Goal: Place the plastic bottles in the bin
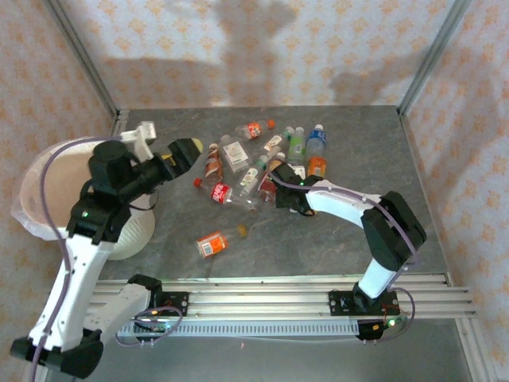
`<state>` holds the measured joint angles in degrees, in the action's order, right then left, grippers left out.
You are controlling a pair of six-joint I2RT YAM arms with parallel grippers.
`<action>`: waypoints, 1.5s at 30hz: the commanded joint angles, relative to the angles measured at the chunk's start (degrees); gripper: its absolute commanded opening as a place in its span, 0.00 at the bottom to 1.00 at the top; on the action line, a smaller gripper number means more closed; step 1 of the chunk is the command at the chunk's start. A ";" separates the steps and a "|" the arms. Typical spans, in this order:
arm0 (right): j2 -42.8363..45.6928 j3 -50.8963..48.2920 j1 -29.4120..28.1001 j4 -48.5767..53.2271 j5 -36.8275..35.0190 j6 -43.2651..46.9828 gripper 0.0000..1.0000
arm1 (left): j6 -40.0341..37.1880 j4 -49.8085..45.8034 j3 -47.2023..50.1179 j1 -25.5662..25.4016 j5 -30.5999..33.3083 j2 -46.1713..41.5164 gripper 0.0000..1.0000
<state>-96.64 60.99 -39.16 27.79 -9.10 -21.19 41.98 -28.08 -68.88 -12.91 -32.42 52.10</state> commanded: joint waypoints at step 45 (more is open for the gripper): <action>20.37 -8.42 -0.82 -22.87 1.77 4.90 0.45 | -1.12 5.36 -2.14 -13.03 13.51 14.00 1.00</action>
<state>-79.40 53.87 -39.29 9.17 -11.99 -18.68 40.66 -27.33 -71.07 -25.52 -15.18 65.52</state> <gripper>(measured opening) 0.527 0.997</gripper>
